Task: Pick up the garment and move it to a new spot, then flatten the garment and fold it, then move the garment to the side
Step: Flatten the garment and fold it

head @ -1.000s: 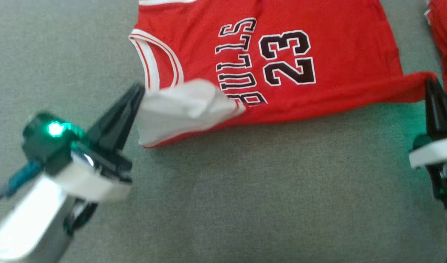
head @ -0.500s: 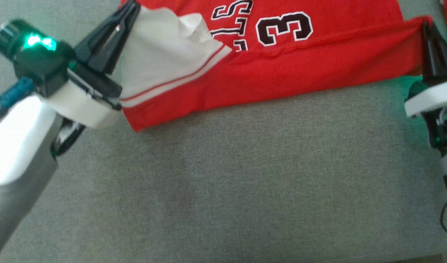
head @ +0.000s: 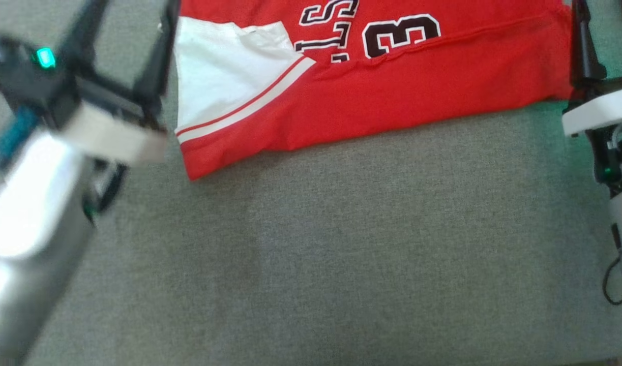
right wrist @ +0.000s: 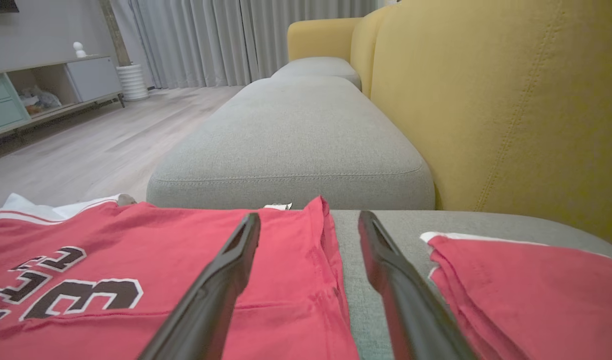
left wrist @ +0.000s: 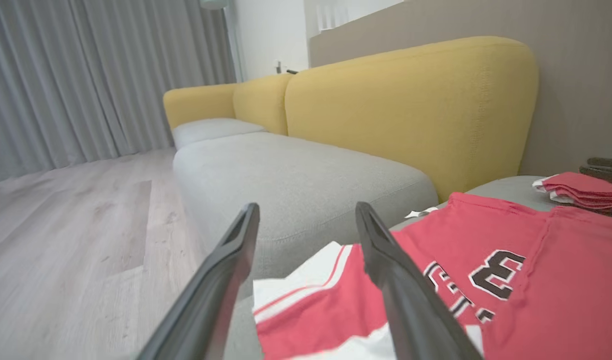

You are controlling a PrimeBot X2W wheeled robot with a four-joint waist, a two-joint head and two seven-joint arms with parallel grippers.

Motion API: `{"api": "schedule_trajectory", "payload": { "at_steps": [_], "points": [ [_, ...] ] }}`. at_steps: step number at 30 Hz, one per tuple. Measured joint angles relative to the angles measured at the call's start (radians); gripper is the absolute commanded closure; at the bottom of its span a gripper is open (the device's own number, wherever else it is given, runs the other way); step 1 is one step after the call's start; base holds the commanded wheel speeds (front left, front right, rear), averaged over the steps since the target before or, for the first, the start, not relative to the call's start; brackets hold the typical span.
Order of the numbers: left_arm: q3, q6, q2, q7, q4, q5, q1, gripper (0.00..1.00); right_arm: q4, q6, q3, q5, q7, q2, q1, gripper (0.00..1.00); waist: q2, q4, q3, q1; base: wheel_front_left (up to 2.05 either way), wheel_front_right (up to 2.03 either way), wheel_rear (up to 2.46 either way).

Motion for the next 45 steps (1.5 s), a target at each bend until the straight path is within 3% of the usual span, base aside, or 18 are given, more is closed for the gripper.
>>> {"api": "schedule_trajectory", "payload": {
  "at_steps": [10, 14, 23, 24, 25, 26, 28, 39, 40, 41, 42, 45],
  "points": [
    [0.048, 0.102, -0.069, -0.003, -0.074, -0.005, 0.391, 0.00, -0.031, 0.000, -0.061, -0.015, 0.000, 0.028, 0.119, 0.00, 0.0000, 0.008, -0.055, -0.0002, 0.00, 0.00, 0.00],
    [0.049, 0.108, -0.103, 0.008, -0.026, -0.044, 0.434, 0.00, -0.032, 0.000, -0.079, -0.015, 0.000, 0.032, 0.119, 0.00, 0.0000, 0.010, -0.064, -0.0002, 0.00, 0.00, 0.00],
    [0.007, 0.111, -0.124, 0.179, 0.051, -0.085, 0.421, 0.00, -0.029, 0.000, -0.086, -0.014, 0.000, 0.040, 0.135, 0.00, 0.0000, 0.008, -0.058, -0.0002, 0.00, 0.00, 0.00],
    [0.000, 0.102, -0.123, 0.184, 0.051, -0.085, 0.413, 0.09, -0.023, 0.000, -0.085, -0.014, 0.000, 0.042, 0.136, 0.00, 0.0001, 0.008, -0.058, -0.0002, 0.00, 0.00, 0.00],
    [-0.006, 0.093, -0.123, 0.192, 0.051, -0.085, 0.406, 0.59, -0.017, 0.000, -0.085, -0.014, 0.000, 0.044, 0.136, 0.00, 0.0000, 0.007, -0.058, -0.0001, 0.00, 0.00, 0.00],
    [-0.013, 0.083, -0.123, 0.195, 0.050, -0.085, 0.402, 1.00, -0.010, 0.000, -0.085, -0.012, 0.000, 0.045, 0.136, 0.00, 0.0000, 0.008, -0.058, 0.0000, 0.00, 0.00, 0.00],
    [-0.028, 0.064, -0.124, 0.202, 0.046, -0.085, 0.399, 1.00, 0.015, 0.000, -0.085, -0.011, 0.000, 0.045, 0.136, 0.00, 0.0000, 0.009, -0.060, -0.0001, 0.00, 0.00, 0.00],
    [-0.047, 0.067, -0.102, 0.181, 0.000, -0.062, 0.414, 1.00, 0.256, 0.000, -0.038, 0.049, 0.045, 0.036, 0.102, 0.00, 0.0000, 0.038, -0.064, 0.0000, 0.00, 0.00, 0.00],
    [-0.047, 0.067, -0.098, 0.181, -0.004, -0.062, 0.414, 1.00, 0.265, 0.000, -0.028, 0.058, 0.058, 0.033, 0.089, 0.53, 0.0000, 0.039, -0.065, 0.0000, 0.00, 0.00, 0.00],
    [-0.047, 0.067, -0.094, 0.179, -0.006, -0.062, 0.414, 1.00, 0.272, 0.000, -0.018, 0.067, 0.066, 0.029, 0.076, 0.94, 0.0000, 0.041, -0.065, 0.0000, 0.00, 0.00, 0.00],
    [-0.046, 0.068, -0.089, 0.175, -0.008, -0.062, 0.414, 1.00, 0.277, 0.000, -0.007, 0.077, 0.072, 0.026, 0.067, 1.00, 0.0000, 0.042, -0.067, 0.0000, 0.00, 0.00, 0.00],
    [-0.046, 0.069, -0.078, 0.174, -0.015, -0.062, 0.414, 1.00, 0.285, 0.000, 0.021, 0.099, 0.085, 0.020, 0.063, 1.00, 0.0000, 0.043, -0.079, 0.0000, 0.00, 0.00, 0.00]
  ]
}}
